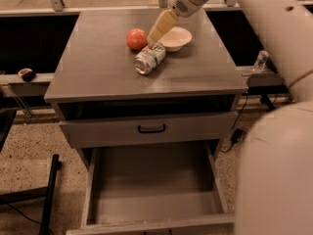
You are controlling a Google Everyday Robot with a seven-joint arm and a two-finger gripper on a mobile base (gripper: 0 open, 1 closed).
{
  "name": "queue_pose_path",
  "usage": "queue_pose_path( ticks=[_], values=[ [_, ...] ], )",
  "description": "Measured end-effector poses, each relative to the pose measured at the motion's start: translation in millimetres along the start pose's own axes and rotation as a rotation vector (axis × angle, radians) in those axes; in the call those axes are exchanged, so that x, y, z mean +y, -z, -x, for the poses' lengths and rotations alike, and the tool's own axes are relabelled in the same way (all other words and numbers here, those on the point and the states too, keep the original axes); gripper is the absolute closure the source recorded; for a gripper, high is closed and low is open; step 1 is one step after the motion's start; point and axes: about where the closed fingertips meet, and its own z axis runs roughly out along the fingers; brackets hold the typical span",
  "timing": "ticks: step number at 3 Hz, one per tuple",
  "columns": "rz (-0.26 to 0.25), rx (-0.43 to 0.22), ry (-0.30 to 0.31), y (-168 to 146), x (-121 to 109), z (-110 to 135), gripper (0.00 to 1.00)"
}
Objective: Place apple into middle drawer
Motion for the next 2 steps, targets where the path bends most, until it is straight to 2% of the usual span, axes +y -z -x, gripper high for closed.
queue_pose_path(
  ticks=[1, 2],
  values=[
    [0.084, -0.006, 0.010, -54, 10, 18, 0.00],
    [0.156, 0.003, 0.038, -95, 25, 31, 0.00]
  ],
)
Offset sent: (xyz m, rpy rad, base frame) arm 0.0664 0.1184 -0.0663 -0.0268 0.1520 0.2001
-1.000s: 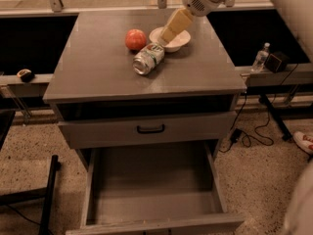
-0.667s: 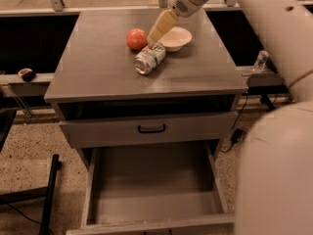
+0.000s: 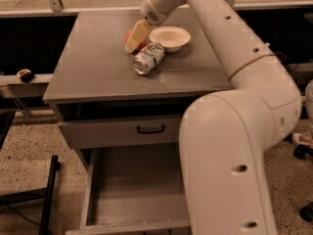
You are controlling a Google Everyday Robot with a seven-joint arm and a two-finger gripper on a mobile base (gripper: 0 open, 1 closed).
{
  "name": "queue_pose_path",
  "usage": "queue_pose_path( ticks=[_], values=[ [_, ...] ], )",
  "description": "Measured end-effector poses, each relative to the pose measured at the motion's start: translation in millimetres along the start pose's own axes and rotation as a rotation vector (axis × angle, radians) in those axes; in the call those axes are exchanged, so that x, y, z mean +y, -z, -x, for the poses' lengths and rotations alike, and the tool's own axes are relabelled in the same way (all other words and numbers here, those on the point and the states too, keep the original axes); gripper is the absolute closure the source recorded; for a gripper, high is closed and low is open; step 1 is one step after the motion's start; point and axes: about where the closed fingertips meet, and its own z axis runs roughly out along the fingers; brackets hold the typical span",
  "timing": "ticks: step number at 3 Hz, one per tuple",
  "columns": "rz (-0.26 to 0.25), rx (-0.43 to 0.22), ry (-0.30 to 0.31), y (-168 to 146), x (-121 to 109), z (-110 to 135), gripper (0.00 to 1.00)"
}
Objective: Place apple into middle drawer
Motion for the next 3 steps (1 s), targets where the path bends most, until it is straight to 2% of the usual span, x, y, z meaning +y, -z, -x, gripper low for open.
queue_pose_path(
  ticks=[1, 2, 3],
  values=[
    [0.057, 0.004, 0.033, -30, 9, 12, 0.00],
    [0.091, 0.026, 0.016, -56, 11, 5, 0.17],
    [0.092, 0.044, 0.008, -65, 9, 3, 0.41]
  ],
)
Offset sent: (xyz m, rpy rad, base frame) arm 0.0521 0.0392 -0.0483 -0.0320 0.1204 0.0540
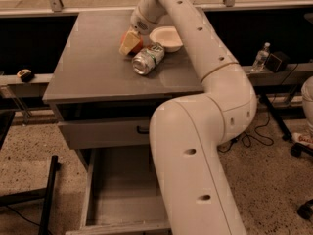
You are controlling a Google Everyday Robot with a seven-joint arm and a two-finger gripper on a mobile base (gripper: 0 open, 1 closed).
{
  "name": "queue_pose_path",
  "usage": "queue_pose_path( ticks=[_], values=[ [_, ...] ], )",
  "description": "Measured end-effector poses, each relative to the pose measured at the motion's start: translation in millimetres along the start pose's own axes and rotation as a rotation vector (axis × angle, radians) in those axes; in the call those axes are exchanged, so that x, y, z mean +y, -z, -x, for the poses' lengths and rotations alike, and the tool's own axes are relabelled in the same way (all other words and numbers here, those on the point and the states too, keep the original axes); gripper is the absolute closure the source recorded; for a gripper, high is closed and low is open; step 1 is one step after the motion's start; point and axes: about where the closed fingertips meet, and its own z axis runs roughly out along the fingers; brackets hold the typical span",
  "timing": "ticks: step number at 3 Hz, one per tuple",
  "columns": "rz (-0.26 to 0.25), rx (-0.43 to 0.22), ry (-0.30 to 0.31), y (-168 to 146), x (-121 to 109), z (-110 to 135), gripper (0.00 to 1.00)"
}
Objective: Place apple into middle drawer
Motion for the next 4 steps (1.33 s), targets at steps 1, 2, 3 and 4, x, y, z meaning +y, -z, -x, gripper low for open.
queue_pose_path(
  ticks=[1, 2, 3, 4],
  values=[
    [0.005, -0.017, 0.027, 4, 2, 12, 0.64],
    [0.001, -0.105, 0.080, 30, 5, 37, 0.87],
    [-0.030, -0.246, 0.140, 85, 6, 54, 1.00],
    [-0.219, -0.354, 0.117, 213, 2, 39, 1.00]
  ],
)
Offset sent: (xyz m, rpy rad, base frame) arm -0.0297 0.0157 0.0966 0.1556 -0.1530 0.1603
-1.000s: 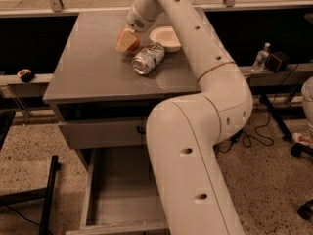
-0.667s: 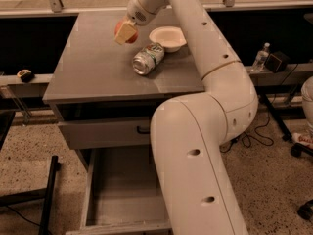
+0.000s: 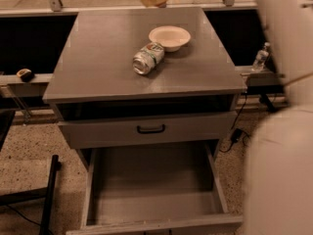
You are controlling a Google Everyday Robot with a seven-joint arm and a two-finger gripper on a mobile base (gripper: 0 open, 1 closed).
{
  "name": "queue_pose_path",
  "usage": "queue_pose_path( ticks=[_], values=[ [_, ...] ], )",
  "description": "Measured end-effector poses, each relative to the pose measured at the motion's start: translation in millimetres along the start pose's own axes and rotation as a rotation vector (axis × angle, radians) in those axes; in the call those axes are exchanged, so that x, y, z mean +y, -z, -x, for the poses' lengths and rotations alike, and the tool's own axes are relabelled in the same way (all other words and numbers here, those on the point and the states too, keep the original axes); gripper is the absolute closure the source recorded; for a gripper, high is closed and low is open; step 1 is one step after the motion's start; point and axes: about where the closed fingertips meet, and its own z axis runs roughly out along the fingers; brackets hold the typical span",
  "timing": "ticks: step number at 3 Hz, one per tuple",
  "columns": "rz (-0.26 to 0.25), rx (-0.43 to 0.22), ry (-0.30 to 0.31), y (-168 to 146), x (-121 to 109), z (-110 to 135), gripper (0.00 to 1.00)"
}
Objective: Place apple into middle drawer
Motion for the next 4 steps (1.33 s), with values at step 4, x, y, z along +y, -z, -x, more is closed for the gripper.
queue_pose_path(
  ticks=[4],
  values=[
    [-0.172, 0.088, -0.035, 115, 56, -49, 1.00]
  ],
)
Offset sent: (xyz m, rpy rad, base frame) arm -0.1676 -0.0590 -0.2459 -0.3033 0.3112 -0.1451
